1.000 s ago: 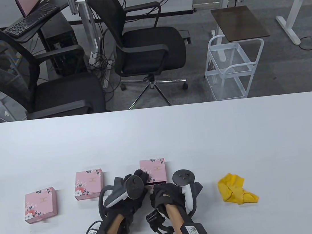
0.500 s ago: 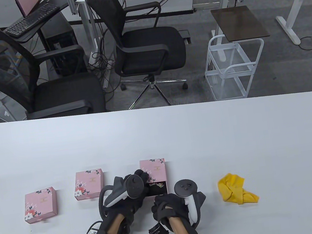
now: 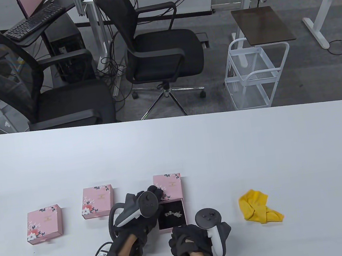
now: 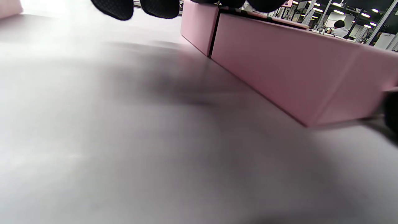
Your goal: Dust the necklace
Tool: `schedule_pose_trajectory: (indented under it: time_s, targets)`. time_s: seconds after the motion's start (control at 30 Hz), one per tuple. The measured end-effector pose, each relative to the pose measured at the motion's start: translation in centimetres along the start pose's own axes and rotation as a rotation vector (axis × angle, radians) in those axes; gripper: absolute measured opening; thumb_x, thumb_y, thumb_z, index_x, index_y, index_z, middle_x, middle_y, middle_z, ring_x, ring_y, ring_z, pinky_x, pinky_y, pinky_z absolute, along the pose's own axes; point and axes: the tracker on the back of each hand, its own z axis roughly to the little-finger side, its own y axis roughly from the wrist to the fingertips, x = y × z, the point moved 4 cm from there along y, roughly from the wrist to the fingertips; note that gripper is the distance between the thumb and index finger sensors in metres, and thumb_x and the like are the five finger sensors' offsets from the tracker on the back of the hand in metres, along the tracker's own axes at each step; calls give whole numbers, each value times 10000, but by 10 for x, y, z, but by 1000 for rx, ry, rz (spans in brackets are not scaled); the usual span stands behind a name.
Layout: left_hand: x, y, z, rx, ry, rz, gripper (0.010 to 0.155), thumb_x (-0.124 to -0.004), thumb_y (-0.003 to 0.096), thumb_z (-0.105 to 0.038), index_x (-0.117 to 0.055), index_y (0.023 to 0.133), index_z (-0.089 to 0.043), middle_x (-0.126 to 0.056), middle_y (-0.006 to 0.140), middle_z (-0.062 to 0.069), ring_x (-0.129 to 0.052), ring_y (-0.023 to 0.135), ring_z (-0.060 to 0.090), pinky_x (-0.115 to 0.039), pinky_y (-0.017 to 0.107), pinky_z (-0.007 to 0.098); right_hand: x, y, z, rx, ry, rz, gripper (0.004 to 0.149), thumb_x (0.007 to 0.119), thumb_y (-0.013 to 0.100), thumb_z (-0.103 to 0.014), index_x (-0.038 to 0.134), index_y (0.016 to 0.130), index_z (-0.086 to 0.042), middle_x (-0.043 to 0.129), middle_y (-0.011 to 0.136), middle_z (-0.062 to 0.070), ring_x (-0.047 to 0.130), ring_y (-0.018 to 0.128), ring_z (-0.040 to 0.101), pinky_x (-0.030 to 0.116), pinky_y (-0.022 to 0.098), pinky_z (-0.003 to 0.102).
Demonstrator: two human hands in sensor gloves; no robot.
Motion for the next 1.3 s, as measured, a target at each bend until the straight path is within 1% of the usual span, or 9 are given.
schedule_pose_trajectory:
  time_s: [0.2,0.33,0.47,0.6,0.7,0.87,1.0,1.07,1.3]
  targets:
    - [0,-1,1,-7,-8,-14,584,-523,617,-452,-317,1153,-344,-264,1255,-74,-411,1128,300,-491,795,580,0,-7,0,-25,-30,-2,434,763,658,-328,798,882,41,981,654,165,1041,405,283,886,362,419]
    - [4,-4,3,-5,-19,-42,594,-528,615,-454,-310,1153,-334,-245,1252,-61,-394,1127,283,-494,794,572,-11,-14,-8,-68,-166,-19,473,764,656,-353,790,895,54,972,675,185,1037,424,302,880,377,434]
    - [21,-19,1,-13,-49,-106,601,-532,615,-452,-303,1155,-322,-232,1252,-46,-384,1125,287,-490,795,568,-36,-24,-30,-131,-325,33,448,766,656,-361,802,891,18,976,664,166,1031,414,296,876,375,433]
    - [39,-50,3,-38,-68,-181,599,-539,613,-454,-319,1156,-325,-247,1255,-46,-394,1125,289,-495,795,566,-52,-30,-63,-252,-493,192,409,779,648,-347,807,895,-22,972,667,152,1018,424,294,867,387,440]
    - [46,-72,13,-38,-110,-225,598,-545,615,-454,-337,1159,-320,-273,1257,-40,-410,1123,289,-503,793,565,-46,-29,-82,-369,-584,296,399,788,641,-327,789,922,-43,956,706,156,1007,465,309,854,422,456]
    - [42,-93,30,-45,-211,-298,593,-560,615,-456,-378,1161,-310,-324,1257,-25,-442,1113,301,-524,783,564,-21,-20,-93,-521,-800,405,425,794,633,-308,728,1006,-117,825,911,211,904,687,402,758,573,541]
    - [41,-97,37,-29,-200,-296,594,-563,615,-458,-384,1160,-306,-330,1256,-21,-448,1110,300,-527,782,561,-10,-11,-91,-529,-993,335,445,787,637,-303,701,1045,-147,683,1037,272,778,821,482,663,645,608]
    - [42,-98,37,-20,-195,-310,594,-564,614,-459,-385,1160,-306,-332,1256,-21,-448,1111,295,-528,783,559,-10,-10,-89,-540,-1004,358,440,794,634,-289,708,1042,-148,675,1048,273,774,830,487,662,645,610]
    - [34,-95,29,-29,-128,-283,595,-568,612,-462,-388,1158,-308,-336,1254,-21,-453,1110,286,-532,783,554,0,-5,-85,-522,-1056,296,472,807,629,-294,686,1065,-156,621,1089,284,738,864,507,647,655,615]
